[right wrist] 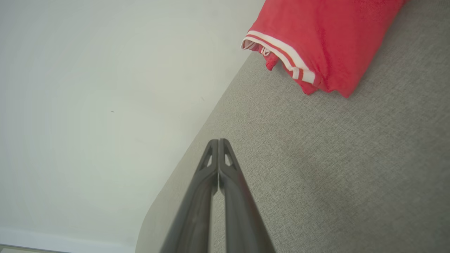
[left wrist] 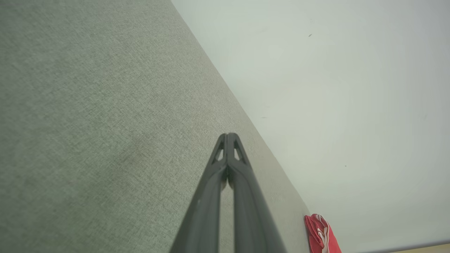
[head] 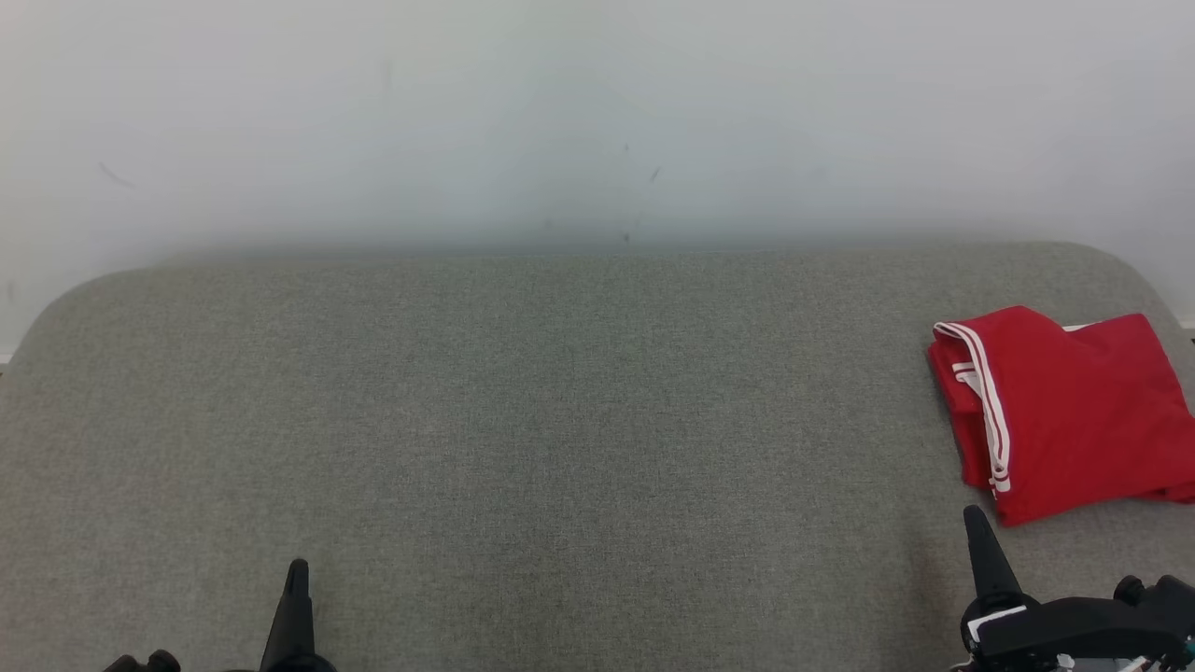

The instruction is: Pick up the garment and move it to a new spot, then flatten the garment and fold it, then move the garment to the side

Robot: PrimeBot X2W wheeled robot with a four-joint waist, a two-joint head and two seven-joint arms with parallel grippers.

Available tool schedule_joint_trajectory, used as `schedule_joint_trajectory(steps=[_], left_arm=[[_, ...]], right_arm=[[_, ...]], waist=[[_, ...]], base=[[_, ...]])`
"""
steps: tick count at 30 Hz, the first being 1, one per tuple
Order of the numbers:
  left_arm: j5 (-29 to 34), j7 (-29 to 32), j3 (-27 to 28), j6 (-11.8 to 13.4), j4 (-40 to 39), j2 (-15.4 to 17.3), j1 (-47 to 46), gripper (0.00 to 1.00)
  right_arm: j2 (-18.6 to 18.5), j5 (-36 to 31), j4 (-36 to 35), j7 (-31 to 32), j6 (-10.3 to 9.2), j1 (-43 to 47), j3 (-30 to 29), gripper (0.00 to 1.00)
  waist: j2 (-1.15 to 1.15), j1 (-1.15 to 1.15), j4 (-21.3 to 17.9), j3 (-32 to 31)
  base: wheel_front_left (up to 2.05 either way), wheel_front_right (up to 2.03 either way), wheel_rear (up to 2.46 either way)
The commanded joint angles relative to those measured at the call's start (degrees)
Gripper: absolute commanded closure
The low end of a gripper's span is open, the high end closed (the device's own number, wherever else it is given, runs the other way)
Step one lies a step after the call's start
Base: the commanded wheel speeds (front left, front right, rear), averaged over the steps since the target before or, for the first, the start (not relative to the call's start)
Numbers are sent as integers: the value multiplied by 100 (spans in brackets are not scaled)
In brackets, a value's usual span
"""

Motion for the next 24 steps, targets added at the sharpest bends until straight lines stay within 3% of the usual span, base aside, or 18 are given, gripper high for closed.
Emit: schedule_joint_trajectory(steps=[1, 24], left_arm=[[-212, 44, 23, -29, -16, 21, -183, 100], [-1393, 341, 44, -76, 147, 24, -486, 100]], right_arm=[[-9, 210, -73, 37, -6, -144, -40, 100], [-10, 1478, -90, 255, -8, -232, -218, 100]], waist=[[0, 0, 0, 3], [0, 0, -1, 34]], base=[[0, 0, 0], [0, 0, 0]])
